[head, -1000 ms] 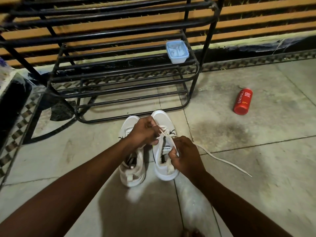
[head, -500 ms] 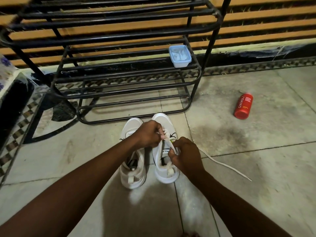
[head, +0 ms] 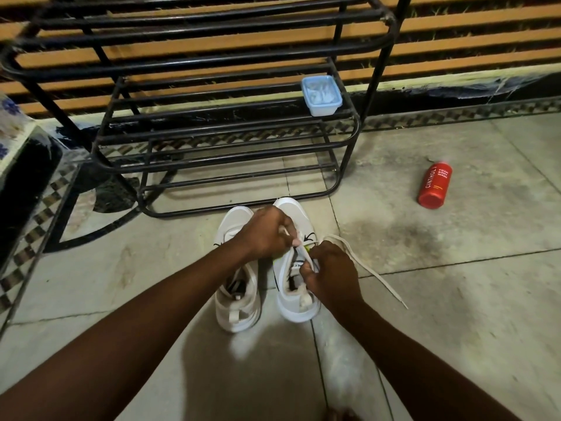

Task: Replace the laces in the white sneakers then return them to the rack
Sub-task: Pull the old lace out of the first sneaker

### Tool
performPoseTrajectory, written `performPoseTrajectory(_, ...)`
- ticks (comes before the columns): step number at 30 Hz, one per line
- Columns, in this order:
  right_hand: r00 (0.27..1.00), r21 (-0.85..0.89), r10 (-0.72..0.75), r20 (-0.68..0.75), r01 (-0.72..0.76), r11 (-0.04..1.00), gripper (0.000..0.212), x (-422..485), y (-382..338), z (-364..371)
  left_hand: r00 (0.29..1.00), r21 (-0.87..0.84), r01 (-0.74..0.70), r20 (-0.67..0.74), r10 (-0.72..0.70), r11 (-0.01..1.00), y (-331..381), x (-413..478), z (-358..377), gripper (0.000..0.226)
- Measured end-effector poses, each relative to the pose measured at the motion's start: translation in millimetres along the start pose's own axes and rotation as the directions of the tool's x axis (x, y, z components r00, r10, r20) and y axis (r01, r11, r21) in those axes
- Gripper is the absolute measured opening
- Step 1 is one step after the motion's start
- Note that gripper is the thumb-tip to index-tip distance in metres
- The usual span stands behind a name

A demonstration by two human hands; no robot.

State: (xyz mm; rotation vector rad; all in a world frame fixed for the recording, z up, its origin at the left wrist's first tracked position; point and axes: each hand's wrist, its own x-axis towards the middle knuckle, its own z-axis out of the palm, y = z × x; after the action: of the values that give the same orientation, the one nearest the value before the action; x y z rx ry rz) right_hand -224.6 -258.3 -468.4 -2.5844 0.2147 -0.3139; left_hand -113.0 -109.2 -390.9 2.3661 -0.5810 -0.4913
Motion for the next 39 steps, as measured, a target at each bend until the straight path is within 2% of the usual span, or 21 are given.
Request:
performPoseTrajectory(2, 1.0, 0.0, -0.011, -0.01, 0.011, 1.0, 0.018, 0, 0, -1, 0.999, 0.189, -0.033, -0.028, 0.039, 0.982, -2, -1, 3, 0.005)
performPoseTrajectory(4, 1.0, 0.015, -0.023, -0.016, 0.023, 1.0, 0.022, -1, -1, -1, 0.983, 0.197, 0.004, -0.182, 0.032, 0.98, -3, 1, 5, 0.005)
performPoseTrajectory(6, 1.0, 0.028, -0.023, -0.014, 0.024, 0.999, 0.025, -1, -2, -1, 0.901, -0.044, 0.086, -0.424, -0.097, 0.995, -4, 5, 0, 0.007)
performPoseTrajectory(7, 1.0, 0.03, -0.013, -0.009, 0.013, 0.999, 0.024, -1, -2, -1, 0.84, -0.278, 0.106, -0.489, -0.236, 0.955, -5, 7, -4, 0.01)
performPoseTrajectory(9, 1.0, 0.03, 0.004, -0.011, -0.004, 1.0, 0.019, -1, -2, -1, 0.806, -0.73, 0.088, -0.348, -0.479, 0.678, 0, 5, -7, 0.013)
performPoseTrajectory(10, 1.0, 0.028, 0.008, -0.015, -0.008, 1.0, 0.017, -1, -2, -1, 0.833, -0.792, 0.075, -0.284, -0.475, 0.605, 0, 2, -5, 0.013)
performPoseTrajectory(13, 1.0, 0.004, 0.001, -0.018, 0.0, 1.0, 0.018, -2, -3, -2, 0.959, -0.572, 0.014, -0.225, -0.174, 0.82, -4, -5, 2, 0.017)
performPoseTrajectory(15, 1.0, -0.009, -0.013, -0.018, 0.013, 1.0, 0.019, -2, -3, -2, 0.992, -0.163, -0.071, -0.113, 0.053, 0.984, -13, -3, -2, 0.013)
performPoseTrajectory(17, 1.0, -0.013, -0.021, -0.013, 0.021, 1.0, 0.019, -2, -2, -2, 0.983, 0.194, -0.183, 0.039, 0.179, 0.964, -20, 0, -7, 0.011)
performPoseTrajectory(20, 1.0, -0.017, -0.02, -0.002, 0.02, 1.0, 0.018, -2, -2, -3, 0.963, 0.312, -0.265, 0.125, 0.237, 0.912, -17, -2, -13, 0.007)
performPoseTrajectory(25, 1.0, -0.002, -0.006, -0.005, 0.006, 1.0, 0.016, -2, -4, -4, 0.94, 0.6, -0.079, -0.221, 0.26, 0.796, -3, -13, 9, 0.021)
performPoseTrajectory(26, 1.0, 0.0, 0.001, -0.008, -0.001, 1.0, 0.016, -2, -4, -4, 0.903, 0.534, -0.028, -0.349, 0.251, 0.845, 0, -15, 8, 0.023)
performPoseTrajectory(28, 1.0, 0.008, 0.022, -0.006, -0.022, 1.0, 0.014, -3, -2, -5, 0.777, 0.176, 0.043, -0.625, 0.078, 0.983, -2, -13, -9, 0.023)
performPoseTrajectory(30, 0.999, 0.03, 0.044, -0.001, -0.044, 0.999, 0.012, -3, -2, -5, 0.722, -0.261, 0.02, -0.664, -0.195, 0.965, -12, -7, -32, 0.023)
performPoseTrajectory(32, 0.999, 0.025, 0.035, -0.008, -0.035, 0.999, 0.013, -2, -2, -5, 0.754, -0.705, -0.088, -0.509, -0.415, 0.704, -12, -5, -41, 0.021)
performPoseTrajectory(33, 1.0, 0.014, 0.025, -0.011, -0.025, 1.0, 0.014, -2, -2, -5, 0.799, -0.843, -0.096, -0.382, -0.464, 0.529, -7, -7, -39, 0.026)
performPoseTrajectory(34, 1.0, 0.01, 0.023, -0.013, -0.022, 1.0, 0.015, -2, -3, -4, 0.844, -0.883, -0.093, -0.315, -0.434, 0.46, -7, -8, -37, 0.031)
performPoseTrajectory(35, 1.0, 0.01, 0.024, -0.016, -0.024, 1.0, 0.015, -2, -3, -4, 0.883, -0.842, -0.083, -0.31, -0.353, 0.533, -7, -10, -33, 0.033)
performPoseTrajectory(36, 0.999, 0.009, 0.028, -0.019, -0.028, 1.0, 0.014, -1, -3, -3, 0.922, -0.713, -0.091, -0.324, -0.211, 0.695, -9, -12, -30, 0.031)
performPoseTrajectory(38, 0.999, 0.001, 0.029, -0.012, -0.029, 1.0, 0.014, -2, -3, -2, 0.968, -0.193, -0.158, -0.226, 0.112, 0.969, -15, -15, -28, 0.01)
performPoseTrajectory(39, 1.0, -0.006, 0.026, -0.002, -0.026, 1.0, 0.014, -2, -2, -2, 0.975, 0.068, -0.197, -0.094, 0.203, 0.978, -15, -15, -28, 0.006)
